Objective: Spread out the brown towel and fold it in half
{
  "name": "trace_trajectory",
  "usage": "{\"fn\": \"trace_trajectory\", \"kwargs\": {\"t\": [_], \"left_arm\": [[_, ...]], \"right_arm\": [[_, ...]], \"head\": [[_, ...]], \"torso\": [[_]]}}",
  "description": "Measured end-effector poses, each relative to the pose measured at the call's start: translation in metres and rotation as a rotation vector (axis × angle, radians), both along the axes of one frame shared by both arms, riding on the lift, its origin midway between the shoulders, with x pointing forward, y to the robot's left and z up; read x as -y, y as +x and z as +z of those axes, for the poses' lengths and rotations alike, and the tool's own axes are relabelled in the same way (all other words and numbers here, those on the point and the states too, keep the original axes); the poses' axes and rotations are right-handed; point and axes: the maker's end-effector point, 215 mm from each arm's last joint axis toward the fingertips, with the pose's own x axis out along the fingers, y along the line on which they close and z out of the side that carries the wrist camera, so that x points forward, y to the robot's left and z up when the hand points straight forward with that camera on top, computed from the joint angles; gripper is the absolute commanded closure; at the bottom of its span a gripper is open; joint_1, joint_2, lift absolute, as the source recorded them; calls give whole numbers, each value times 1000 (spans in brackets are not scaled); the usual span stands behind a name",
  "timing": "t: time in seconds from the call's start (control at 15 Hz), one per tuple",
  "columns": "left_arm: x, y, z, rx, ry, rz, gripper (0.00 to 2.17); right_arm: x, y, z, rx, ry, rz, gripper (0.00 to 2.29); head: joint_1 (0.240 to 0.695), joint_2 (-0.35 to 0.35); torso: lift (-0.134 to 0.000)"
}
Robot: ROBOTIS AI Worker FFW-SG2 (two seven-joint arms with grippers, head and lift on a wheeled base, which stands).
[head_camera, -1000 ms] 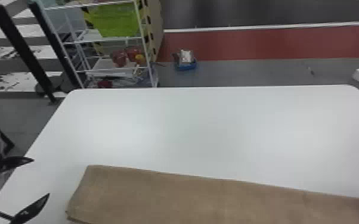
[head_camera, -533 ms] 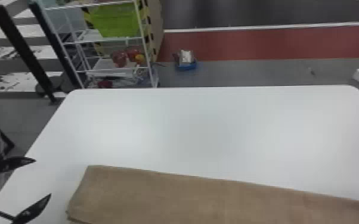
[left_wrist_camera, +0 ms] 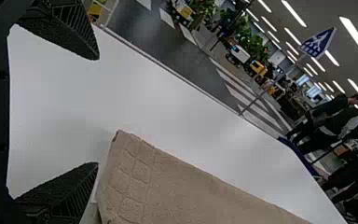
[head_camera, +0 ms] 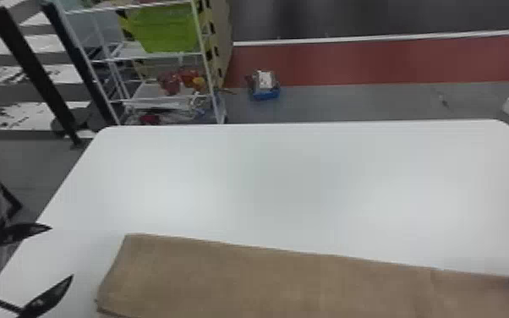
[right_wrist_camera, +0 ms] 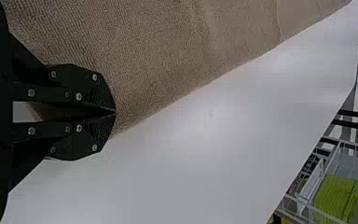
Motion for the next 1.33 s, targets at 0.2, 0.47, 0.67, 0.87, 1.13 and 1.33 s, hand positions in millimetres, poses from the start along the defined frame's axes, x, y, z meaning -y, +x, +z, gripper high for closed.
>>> {"fn": "trace_trajectory", "kwargs": {"t": [0.2,0.47,0.67,0.87,1.13,1.33], "left_arm": [[-1,-1,1,5,2,0,76],[-1,-3,0,3,4,0,76],[-4,-4,0,3,6,5,76],[-1,-3,-1,0,5,-1,76],[1,-2,-2,0,6,-4,76],[0,-2,-3,-4,3,-2,76]], "right_arm": [[-4,11,3,8,-2,4,1018],[-5,16,1,-13,6,-15,242],[14,15,12,-31,79,-108,242],[28,8,7,-88,130,-183,286],[20,1,-8,-128,139,-174,478],[11,3,-13,-141,143,-158,964]], "head": [[695,137],[695,139],[695,121],[695,88],[695,97],[695,109]], "torso": [[-134],[-134],[-134],[-134],[-134],[-134]]}}
